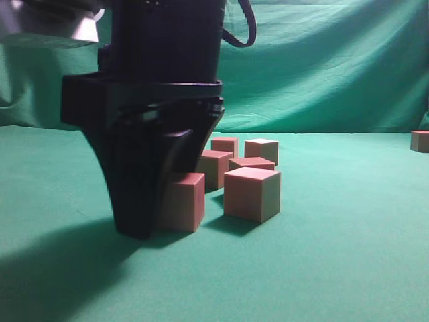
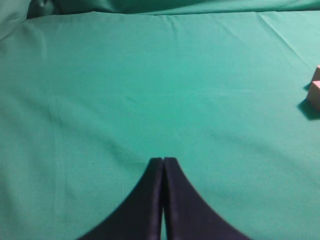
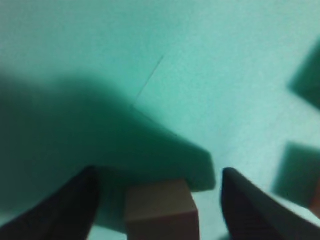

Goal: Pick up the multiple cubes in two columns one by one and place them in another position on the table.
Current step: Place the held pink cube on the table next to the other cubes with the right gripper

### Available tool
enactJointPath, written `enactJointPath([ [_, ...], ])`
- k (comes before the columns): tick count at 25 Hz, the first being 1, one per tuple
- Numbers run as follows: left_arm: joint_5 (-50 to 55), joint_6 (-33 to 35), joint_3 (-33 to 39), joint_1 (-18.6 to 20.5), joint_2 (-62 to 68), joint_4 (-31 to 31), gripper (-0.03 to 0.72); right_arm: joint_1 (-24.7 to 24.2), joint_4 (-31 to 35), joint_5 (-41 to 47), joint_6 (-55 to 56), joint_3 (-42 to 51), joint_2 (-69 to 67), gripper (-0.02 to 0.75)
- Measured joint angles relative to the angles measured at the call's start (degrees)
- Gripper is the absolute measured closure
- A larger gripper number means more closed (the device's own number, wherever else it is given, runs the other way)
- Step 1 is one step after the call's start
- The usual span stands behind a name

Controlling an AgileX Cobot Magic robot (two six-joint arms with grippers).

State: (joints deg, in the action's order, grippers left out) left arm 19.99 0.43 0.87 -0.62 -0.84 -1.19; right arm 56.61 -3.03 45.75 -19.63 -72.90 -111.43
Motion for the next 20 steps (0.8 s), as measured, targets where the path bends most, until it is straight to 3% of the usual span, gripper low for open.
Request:
enactJointPath([
  [5,0.0,0.0,0.0,0.0,0.0,0.0,0.688,-0.1,0.0,0.0,0.2,0.0,0.2,0.113],
  [11,0.0,0.0,0.0,0.0,0.0,0.0,0.688,-0.1,-0.4,2.5,0.2,-1.6,2.9,0.099],
  [17,0.0,0.0,0.0,0.0,0.0,0.0,0.688,-0.1,-0.4,9.3,0.7,-9.1,8.1,0.099],
  [18,0.0,0.0,0.0,0.0,0.0,0.0,0.688,-0.1,-0.4,11.0,0.7,-10.2,8.9,0.153],
  [20,0.0,0.0,0.0,0.0,0.0,0.0,0.688,-0.1,-0.5,14.5,1.1,-12.9,10.4,0.157],
])
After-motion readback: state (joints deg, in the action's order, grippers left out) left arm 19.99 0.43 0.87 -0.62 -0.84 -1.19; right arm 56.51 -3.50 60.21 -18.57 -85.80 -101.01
